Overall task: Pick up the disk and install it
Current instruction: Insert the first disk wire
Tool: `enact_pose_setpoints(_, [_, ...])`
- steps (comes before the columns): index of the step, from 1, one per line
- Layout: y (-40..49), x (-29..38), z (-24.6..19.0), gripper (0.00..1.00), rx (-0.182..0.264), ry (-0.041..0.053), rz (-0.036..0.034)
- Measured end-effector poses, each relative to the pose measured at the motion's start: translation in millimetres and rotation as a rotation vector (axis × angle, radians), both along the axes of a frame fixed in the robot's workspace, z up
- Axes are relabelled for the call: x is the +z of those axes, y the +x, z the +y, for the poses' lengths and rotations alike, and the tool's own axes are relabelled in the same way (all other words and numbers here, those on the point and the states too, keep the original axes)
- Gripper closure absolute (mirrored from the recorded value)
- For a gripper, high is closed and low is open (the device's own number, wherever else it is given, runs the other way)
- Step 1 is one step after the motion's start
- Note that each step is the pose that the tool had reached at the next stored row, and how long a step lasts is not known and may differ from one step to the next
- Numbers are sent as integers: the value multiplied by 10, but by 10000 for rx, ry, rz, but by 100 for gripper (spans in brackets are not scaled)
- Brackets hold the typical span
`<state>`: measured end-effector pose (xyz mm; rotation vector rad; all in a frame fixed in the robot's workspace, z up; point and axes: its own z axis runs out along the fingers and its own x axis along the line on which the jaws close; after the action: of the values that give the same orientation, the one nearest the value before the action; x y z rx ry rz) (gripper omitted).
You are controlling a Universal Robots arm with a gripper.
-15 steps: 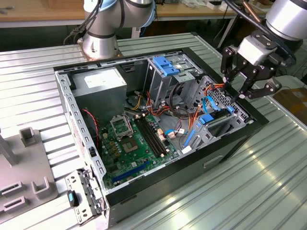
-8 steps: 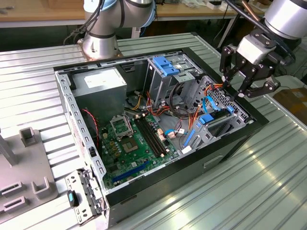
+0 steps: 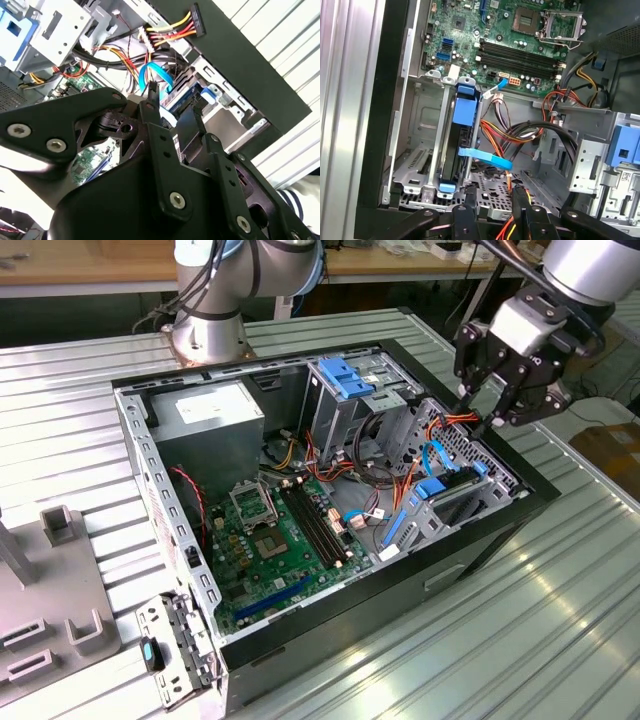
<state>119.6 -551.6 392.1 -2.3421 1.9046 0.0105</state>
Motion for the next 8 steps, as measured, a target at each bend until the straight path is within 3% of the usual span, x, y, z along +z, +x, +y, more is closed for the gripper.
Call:
enact_pose_setpoints(5, [95,0,38,58,224,0,0])
enact_pose_setpoints(8, [221,1,59,58,389,-1,0])
